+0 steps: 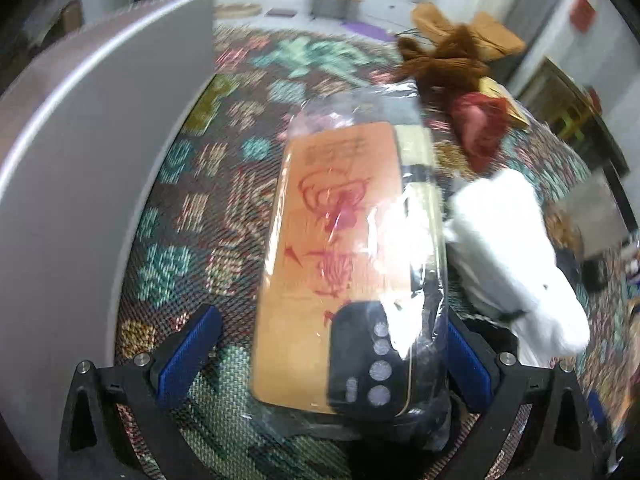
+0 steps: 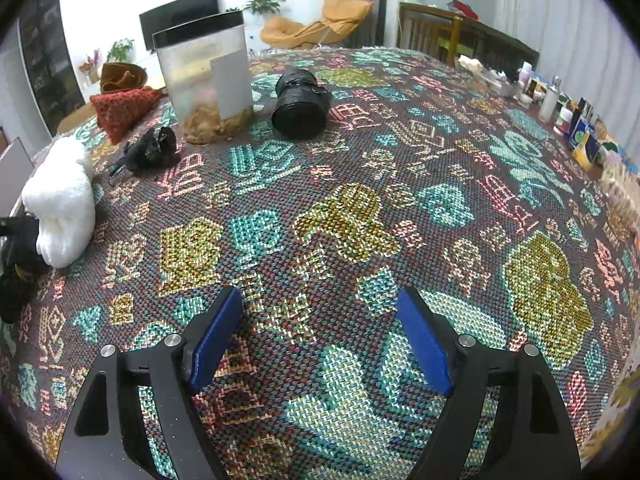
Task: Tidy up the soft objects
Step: 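Grasp the clear-bagged orange phone case with the left gripper, then grasp the black bag roll with the right gripper while the left gripper holds the phone case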
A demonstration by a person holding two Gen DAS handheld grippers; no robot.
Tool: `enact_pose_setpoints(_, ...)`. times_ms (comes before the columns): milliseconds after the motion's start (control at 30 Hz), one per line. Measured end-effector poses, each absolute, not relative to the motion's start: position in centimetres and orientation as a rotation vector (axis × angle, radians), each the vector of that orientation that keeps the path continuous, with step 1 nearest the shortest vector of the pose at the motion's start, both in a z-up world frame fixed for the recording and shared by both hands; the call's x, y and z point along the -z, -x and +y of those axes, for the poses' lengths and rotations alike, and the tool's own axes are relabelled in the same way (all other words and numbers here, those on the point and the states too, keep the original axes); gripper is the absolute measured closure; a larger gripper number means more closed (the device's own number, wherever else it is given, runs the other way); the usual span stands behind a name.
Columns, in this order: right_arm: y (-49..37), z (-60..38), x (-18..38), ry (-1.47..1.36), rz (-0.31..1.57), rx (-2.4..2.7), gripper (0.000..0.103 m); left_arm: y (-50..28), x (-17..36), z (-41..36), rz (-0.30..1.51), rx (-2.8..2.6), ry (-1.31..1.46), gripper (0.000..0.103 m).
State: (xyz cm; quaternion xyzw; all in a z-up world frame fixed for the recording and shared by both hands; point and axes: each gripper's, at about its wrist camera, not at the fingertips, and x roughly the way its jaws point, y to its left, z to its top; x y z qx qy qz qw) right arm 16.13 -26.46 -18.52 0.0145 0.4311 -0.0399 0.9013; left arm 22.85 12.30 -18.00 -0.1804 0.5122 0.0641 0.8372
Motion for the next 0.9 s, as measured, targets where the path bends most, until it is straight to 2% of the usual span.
enact_pose_setpoints(33,-16.1,-26.5,18.5,-0.030,0.892,0.083,0.020,-22.3,18.1,12.5,1.067,-0.141,0.390,0.020)
enact_pose_setpoints(67,-16.2,-26.5,18.5,-0.031,0.892,0.082,0.020,-21.4,17.8,12.7,1.038,-0.158,0.371,0.027)
enact_pose_setpoints(233,-16.1,-26.4,18.5,-0.032,0.892,0.081,0.020,-17.5,17.9,11.0,1.065,-0.236,0.173,0.027)
enact_pose_setpoints(300,-16.1,-26.4,18.5,-0.032,0.892,0.081,0.020,-16.0,18.2,10.1,1.077,-0.262,0.089,0.026)
enact_pose_setpoints(367,-16.1,-26.4,18.5,-0.033,0.891,0.080,0.020,-15.5,18.1,10.2,1.071,-0.257,0.091,0.019)
enact_pose_setpoints(500,-16.2,-26.4,18.6,-0.036,0.892,0.077,0.019,-16.3,18.3,11.0,1.081,-0.232,0.135,0.013)
enact_pose_setpoints(633,-16.1,-26.7,18.5,-0.067,0.887,0.045,0.015,-17.7,18.9,10.9,1.052,-0.231,0.152,0.001)
enact_pose_setpoints(900,-15.7,-28.4,18.3,-0.196,0.849,-0.029,0.013,-16.5,19.0,10.6,0.984,-0.162,0.115,0.000)
